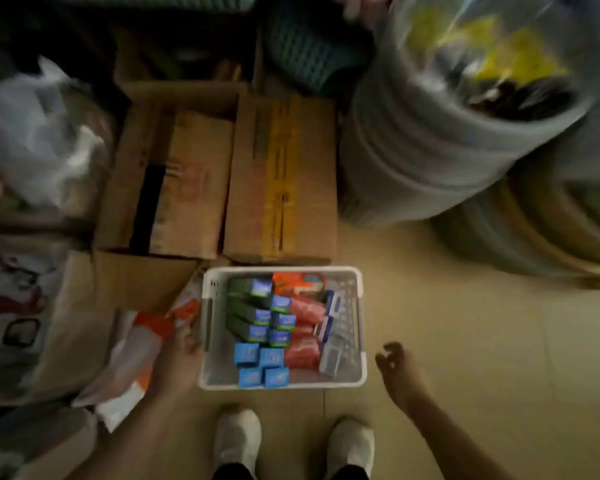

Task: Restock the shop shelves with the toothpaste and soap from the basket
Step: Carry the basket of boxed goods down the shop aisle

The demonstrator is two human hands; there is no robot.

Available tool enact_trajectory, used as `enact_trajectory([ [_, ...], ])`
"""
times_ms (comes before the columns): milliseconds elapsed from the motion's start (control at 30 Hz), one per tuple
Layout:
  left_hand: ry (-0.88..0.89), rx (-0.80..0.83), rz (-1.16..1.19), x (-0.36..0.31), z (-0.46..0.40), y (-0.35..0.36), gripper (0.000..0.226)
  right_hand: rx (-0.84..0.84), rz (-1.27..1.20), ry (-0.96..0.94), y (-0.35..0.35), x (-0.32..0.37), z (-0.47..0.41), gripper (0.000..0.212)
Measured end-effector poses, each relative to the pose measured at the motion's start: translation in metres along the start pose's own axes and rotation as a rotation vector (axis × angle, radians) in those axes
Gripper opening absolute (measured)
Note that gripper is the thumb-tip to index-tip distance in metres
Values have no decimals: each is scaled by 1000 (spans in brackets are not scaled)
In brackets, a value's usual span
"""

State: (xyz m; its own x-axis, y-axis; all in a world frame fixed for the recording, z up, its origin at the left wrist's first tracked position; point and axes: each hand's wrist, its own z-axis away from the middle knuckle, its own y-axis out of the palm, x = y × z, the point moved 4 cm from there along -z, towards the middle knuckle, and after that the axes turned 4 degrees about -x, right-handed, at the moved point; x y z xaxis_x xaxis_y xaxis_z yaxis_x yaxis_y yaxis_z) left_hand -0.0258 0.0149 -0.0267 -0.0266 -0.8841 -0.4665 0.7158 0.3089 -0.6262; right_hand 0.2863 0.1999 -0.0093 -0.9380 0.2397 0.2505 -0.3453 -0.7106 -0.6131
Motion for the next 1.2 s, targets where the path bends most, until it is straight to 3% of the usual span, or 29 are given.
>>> enact_trajectory([
  [67,27,-98,-93,19,-34,18,23,-45,20,-3,24,-2,-40,44],
  [167,-47,-100,-132,41,-76,43,20,-70,-19,30,52,1,-91,49],
  [233,-74,-94,-91,57,-90,57,14,-73,-94,27,69,-1,-110,38],
  [300,-109,-116,-126,63,-101,63,25,-97,-199,38,78,-1,-127,20],
  [500,-422,-73,266,75,-122,84,40,-89,-470,101,91,1,-146,17],
  [600,-440,-50,268,64,-103,80,40,-3,-534,150,82,2,-128,24],
  [700,-405,-47,265,47,-76,64,37,-35,-598,215,62,-10,-98,20],
  [933,-312,65,132,-45,55,10,42,-101,-591,327,-54,-52,47,24],
  [1200,-31,201,-64,-241,258,-27,39,-214,-739,408,-267,-116,212,22],
])
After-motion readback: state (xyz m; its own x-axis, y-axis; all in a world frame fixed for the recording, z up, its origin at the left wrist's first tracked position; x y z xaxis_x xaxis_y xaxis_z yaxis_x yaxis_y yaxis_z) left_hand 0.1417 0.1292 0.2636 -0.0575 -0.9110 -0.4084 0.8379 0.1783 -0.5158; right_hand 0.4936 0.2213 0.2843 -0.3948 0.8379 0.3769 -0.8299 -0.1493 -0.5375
